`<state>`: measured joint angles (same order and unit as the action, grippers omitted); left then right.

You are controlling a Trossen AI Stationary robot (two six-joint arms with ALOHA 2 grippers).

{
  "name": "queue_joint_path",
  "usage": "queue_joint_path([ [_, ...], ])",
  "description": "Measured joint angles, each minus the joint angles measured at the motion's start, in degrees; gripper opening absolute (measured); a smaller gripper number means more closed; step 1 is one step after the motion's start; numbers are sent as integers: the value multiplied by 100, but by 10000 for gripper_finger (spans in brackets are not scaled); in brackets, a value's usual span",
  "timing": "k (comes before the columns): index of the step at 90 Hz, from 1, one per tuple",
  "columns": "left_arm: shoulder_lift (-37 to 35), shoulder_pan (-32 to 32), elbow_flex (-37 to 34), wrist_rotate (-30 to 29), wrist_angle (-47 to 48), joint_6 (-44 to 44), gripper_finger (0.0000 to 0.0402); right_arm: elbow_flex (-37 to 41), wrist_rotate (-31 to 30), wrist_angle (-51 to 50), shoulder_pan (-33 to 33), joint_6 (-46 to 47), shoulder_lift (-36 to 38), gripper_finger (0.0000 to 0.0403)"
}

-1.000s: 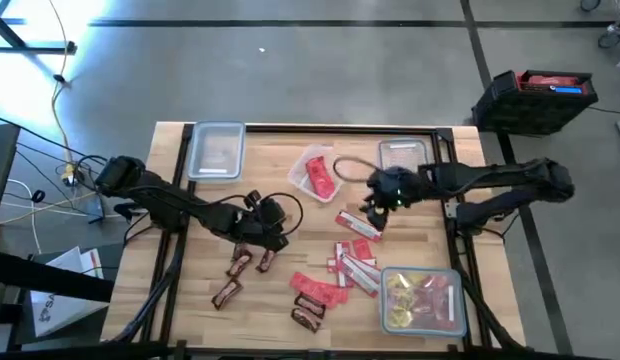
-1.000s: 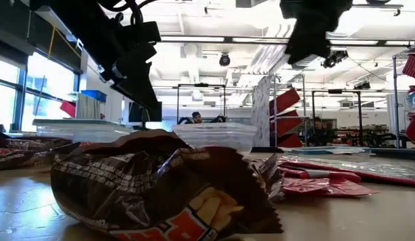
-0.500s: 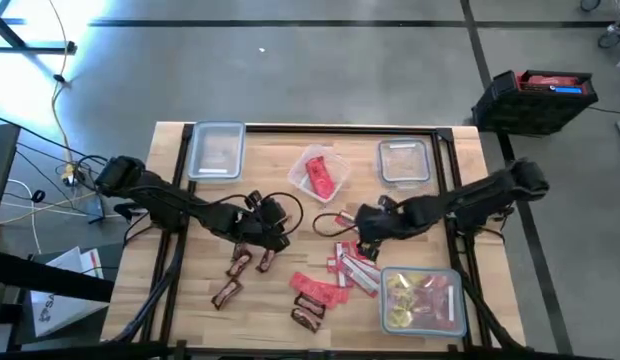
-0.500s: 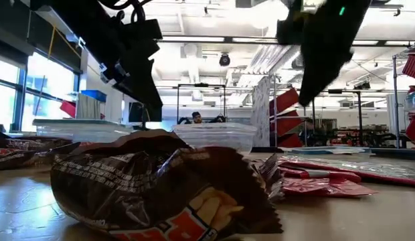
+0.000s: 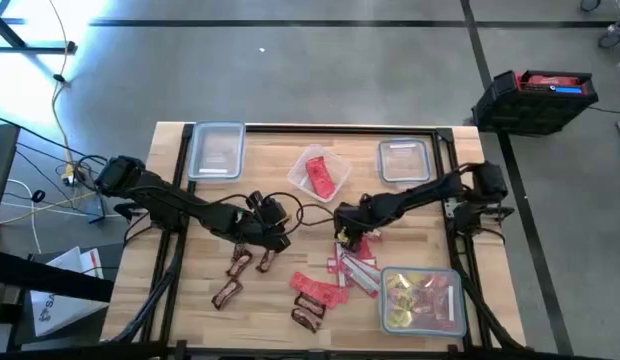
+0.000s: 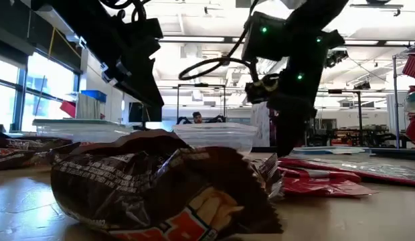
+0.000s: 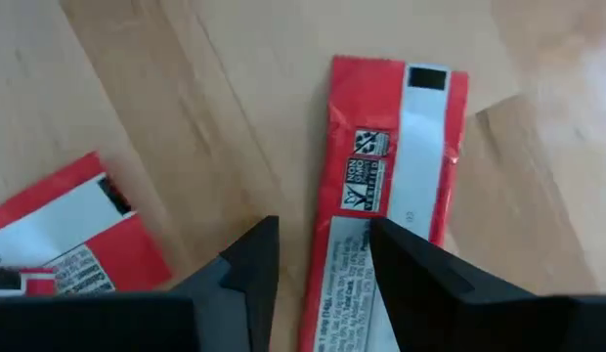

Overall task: Sort candy
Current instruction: Put the strawberry red into the upper middle transparent bin

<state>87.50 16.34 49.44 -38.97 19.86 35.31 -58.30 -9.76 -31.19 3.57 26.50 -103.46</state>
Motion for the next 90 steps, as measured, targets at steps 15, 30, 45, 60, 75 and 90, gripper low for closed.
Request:
queue_joint_path([
  [15, 2, 0, 1, 4, 1, 0, 126, 0, 122, 7, -98, -95, 1, 131],
  [30, 2, 0, 1, 53, 0, 0, 126, 13, 120, -163, -106, -58, 172, 131],
  [45, 2, 0, 1, 73, -4, -2, 126, 11, 37, -381, -216, 33, 277, 155],
  [60, 7, 0, 0, 85, -19, 0, 126, 10, 79, -364, -349, 109, 68, 213],
  [75, 9, 0, 1, 86, -21, -4, 126, -11, 257, -237, -437, 189, -145, 245],
  [90, 9, -1, -1, 89, -20, -2, 126, -26, 208, -174, -439, 335, -299, 225],
])
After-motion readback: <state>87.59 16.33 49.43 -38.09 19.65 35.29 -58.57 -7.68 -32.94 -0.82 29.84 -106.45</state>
